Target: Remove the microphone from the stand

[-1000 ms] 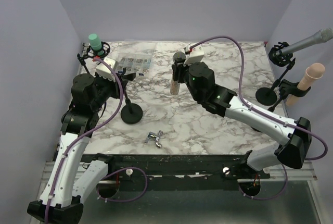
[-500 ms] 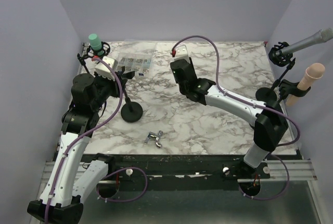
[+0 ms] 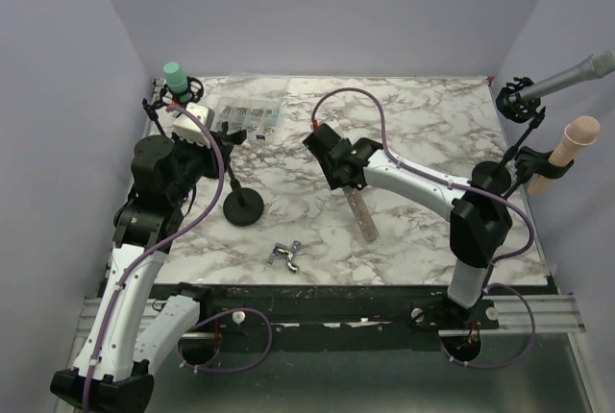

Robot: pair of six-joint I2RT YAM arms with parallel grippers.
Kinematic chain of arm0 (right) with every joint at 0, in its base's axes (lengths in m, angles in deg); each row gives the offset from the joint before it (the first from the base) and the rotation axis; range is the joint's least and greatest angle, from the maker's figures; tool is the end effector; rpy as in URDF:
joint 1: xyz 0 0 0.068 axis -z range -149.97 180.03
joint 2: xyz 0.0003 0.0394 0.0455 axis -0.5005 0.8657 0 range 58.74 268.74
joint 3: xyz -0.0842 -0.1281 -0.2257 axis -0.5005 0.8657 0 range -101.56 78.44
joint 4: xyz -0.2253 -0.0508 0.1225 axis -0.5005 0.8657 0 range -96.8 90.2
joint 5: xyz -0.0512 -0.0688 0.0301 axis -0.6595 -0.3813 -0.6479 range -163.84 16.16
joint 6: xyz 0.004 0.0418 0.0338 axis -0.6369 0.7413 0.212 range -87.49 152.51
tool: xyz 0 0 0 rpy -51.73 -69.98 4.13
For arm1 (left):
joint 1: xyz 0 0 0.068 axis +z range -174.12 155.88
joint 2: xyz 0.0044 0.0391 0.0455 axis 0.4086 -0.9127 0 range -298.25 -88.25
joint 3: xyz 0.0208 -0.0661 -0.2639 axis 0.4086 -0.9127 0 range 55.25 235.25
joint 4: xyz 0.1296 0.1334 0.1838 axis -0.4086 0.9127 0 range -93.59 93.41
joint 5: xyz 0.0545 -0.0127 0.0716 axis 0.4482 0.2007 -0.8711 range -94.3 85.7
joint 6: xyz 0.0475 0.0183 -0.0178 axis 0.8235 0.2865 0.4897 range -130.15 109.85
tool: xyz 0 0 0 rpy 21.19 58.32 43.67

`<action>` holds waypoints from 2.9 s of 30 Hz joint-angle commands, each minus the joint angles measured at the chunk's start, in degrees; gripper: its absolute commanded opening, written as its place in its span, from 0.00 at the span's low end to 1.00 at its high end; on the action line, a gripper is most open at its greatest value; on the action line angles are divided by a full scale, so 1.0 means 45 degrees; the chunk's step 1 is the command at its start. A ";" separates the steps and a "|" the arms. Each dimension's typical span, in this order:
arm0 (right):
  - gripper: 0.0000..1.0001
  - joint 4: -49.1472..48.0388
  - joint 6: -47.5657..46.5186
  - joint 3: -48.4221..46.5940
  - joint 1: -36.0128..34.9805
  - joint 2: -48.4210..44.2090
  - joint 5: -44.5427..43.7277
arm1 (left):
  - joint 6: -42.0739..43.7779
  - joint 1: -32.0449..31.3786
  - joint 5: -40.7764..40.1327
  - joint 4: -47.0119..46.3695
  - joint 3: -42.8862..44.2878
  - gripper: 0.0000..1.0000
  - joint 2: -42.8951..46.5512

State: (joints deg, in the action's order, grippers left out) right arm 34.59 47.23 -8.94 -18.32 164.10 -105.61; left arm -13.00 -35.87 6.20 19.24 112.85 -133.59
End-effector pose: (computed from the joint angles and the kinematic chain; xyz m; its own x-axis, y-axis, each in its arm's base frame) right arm 0.2762 0.2824 0.2599 -0.6692 -0.4274 -0.6079 -0.2966 0.9037 -0.3088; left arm 0.1634 -0.0407 0.3920 -0.1980 -0.0087 -0.9802 0.3664 0.9268 -0.0822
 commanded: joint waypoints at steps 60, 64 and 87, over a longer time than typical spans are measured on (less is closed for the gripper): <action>0.67 -0.5681 -0.9699 0.3422 -0.1739 0.1143 0.5053 | 0.0054 -0.0026 -0.0967 -0.1087 -0.0027 0.00 0.0562; 1.00 -0.5595 -0.9541 0.3324 -0.1696 0.0939 0.5072 | 0.0037 -0.0027 -0.0930 -0.1074 -0.0027 0.00 0.0545; 1.00 -0.7597 0.0559 0.4656 -0.1182 -0.4622 0.4720 | -0.0089 -0.0026 -0.0666 -0.1542 -0.0408 0.40 0.0955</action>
State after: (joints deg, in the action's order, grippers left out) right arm 3.86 29.00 12.75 -25.25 144.26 -86.61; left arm -13.22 -35.87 2.92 18.65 111.13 -131.17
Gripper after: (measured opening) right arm 0.998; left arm 0.355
